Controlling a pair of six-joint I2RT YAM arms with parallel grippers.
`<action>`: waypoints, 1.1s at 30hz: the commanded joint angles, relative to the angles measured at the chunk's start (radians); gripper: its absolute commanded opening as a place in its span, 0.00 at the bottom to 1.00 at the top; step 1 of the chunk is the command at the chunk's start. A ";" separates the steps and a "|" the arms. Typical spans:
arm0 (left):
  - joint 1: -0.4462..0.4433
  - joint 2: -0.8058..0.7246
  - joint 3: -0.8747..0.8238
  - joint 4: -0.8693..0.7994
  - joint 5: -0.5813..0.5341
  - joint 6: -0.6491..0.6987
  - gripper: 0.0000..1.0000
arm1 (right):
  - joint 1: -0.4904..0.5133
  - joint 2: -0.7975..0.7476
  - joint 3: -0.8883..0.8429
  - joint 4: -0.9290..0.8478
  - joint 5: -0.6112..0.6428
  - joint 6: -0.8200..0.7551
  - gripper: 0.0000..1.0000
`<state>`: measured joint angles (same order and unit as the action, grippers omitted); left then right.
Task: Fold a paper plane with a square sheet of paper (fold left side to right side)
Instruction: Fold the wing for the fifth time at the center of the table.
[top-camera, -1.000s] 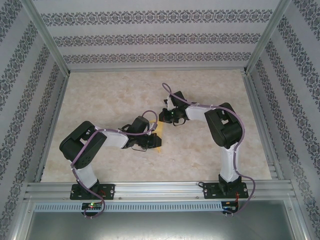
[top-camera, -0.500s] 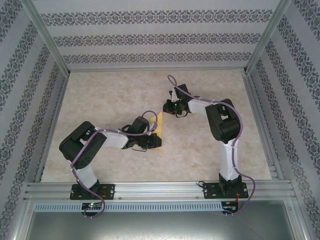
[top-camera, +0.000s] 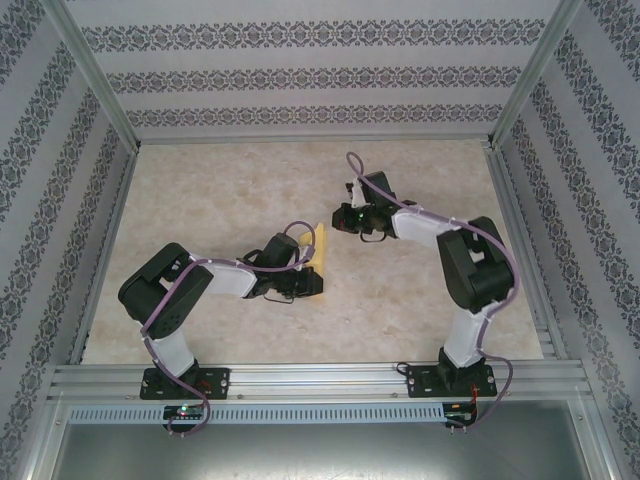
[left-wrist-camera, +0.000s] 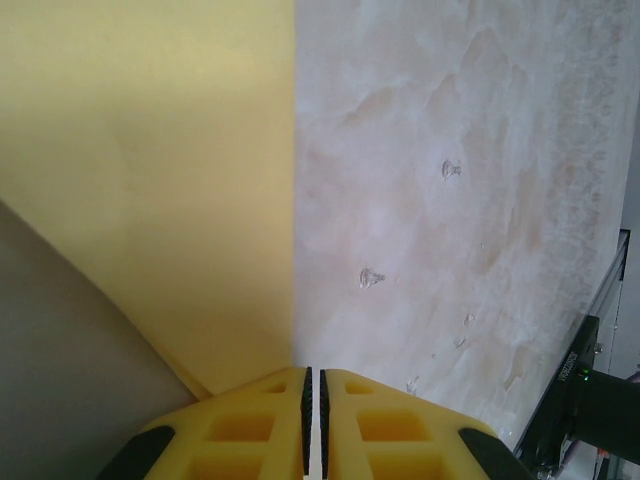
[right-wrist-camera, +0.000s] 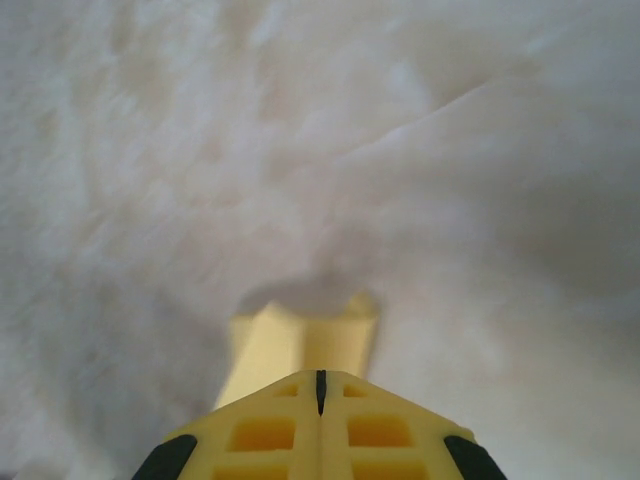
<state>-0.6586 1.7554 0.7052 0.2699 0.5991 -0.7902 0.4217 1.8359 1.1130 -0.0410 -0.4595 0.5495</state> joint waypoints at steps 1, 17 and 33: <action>-0.032 0.019 -0.009 -0.064 -0.014 0.011 0.15 | 0.061 -0.049 -0.082 0.067 -0.056 0.064 0.00; -0.034 -0.007 0.002 -0.071 -0.007 0.016 0.15 | 0.120 0.128 -0.020 -0.053 -0.007 0.071 0.00; -0.038 -0.132 0.020 -0.107 0.035 -0.018 0.20 | 0.122 0.161 0.006 -0.123 0.025 0.049 0.00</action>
<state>-0.6811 1.6272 0.7071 0.2005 0.6060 -0.7944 0.5396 1.9610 1.1110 -0.1101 -0.4862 0.6216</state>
